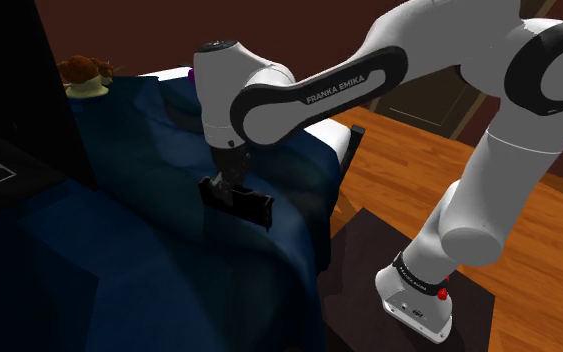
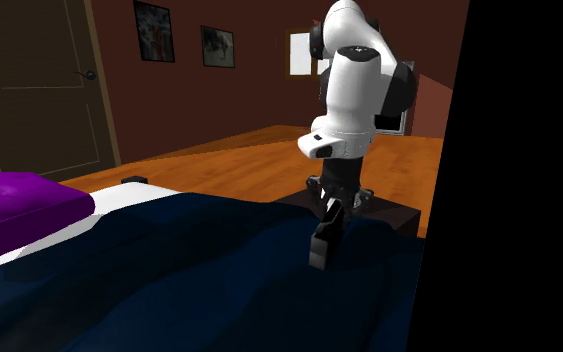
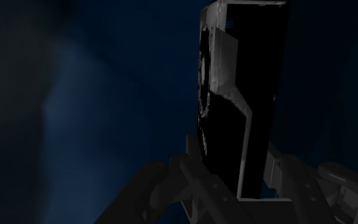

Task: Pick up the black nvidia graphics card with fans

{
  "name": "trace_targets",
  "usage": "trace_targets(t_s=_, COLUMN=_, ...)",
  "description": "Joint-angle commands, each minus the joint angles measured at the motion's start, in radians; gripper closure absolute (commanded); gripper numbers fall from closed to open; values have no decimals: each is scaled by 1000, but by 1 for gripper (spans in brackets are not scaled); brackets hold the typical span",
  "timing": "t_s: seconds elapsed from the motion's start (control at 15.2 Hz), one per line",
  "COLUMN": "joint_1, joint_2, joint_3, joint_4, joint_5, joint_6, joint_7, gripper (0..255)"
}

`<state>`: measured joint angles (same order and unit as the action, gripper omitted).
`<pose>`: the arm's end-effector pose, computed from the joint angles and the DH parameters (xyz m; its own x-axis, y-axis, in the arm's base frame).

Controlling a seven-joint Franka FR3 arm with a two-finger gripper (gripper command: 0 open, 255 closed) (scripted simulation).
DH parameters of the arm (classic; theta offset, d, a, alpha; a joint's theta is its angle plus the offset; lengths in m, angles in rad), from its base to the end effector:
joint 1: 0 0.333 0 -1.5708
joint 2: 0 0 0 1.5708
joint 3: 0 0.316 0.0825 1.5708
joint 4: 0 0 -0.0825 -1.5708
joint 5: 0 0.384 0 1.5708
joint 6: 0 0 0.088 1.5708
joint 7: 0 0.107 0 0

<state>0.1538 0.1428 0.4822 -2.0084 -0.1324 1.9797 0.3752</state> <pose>0.4595 0.3220 0.3809 0.9424 0.3096 -0.1264 0.3226 -0.9413 0.0991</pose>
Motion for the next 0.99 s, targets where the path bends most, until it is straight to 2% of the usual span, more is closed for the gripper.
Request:
trace_targets(t_s=0.0, joint_1=-1, joint_2=-9, joint_3=1, joint_4=15, joint_5=6, joint_6=-22, joint_7=-5, gripper=255)
trace_targets(t_s=0.79, joint_1=-6, joint_2=-65, joint_3=4, joint_4=117, joint_5=38, joint_6=-172, joint_7=-34, gripper=255)
trace_targets(t_s=0.92, joint_1=-6, joint_2=-65, joint_3=4, joint_4=118, joint_5=38, joint_6=-174, joint_7=-34, gripper=255)
